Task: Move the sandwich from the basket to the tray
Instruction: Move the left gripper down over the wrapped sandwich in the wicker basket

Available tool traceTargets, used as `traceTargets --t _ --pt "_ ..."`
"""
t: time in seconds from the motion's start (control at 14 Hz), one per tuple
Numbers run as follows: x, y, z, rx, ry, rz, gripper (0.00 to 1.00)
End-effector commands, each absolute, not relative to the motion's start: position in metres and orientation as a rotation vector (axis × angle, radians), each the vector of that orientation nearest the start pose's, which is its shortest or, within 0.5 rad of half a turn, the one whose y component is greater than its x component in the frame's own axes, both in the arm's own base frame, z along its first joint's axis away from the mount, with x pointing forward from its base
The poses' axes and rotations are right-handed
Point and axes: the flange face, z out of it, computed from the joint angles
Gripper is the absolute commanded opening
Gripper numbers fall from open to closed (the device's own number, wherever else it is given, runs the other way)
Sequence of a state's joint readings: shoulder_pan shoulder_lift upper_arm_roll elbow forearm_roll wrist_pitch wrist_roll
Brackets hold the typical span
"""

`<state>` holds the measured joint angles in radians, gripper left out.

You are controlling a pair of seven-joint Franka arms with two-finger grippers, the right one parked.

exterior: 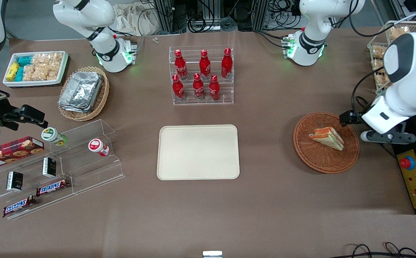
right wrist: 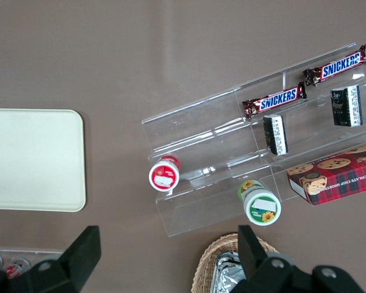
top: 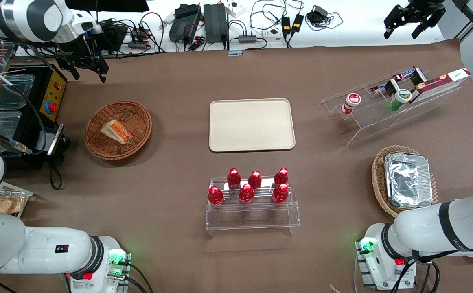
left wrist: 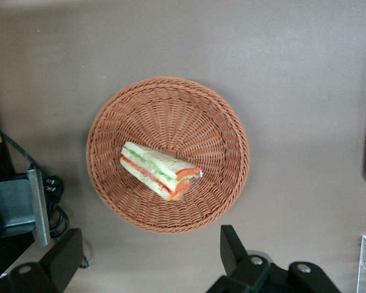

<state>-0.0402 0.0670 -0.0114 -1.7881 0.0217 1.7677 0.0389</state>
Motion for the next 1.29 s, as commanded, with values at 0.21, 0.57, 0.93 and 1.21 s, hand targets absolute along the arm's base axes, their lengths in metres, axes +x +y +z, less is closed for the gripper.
traceTargets --t 0.21,0.57,0.93,1.21 --pt "0.586 -0.027 0.485 -3.145 -0.020 0.216 1.00" --pt "0.604 -0.035 0.422 -2.869 -1.201 0.335 1.00" --pt "0.602 -0.037 0.326 -2.542 -1.540 0.462 1.00" --pt "0.591 -0.027 0.307 -2.505 -1.440 0.394 1.00"
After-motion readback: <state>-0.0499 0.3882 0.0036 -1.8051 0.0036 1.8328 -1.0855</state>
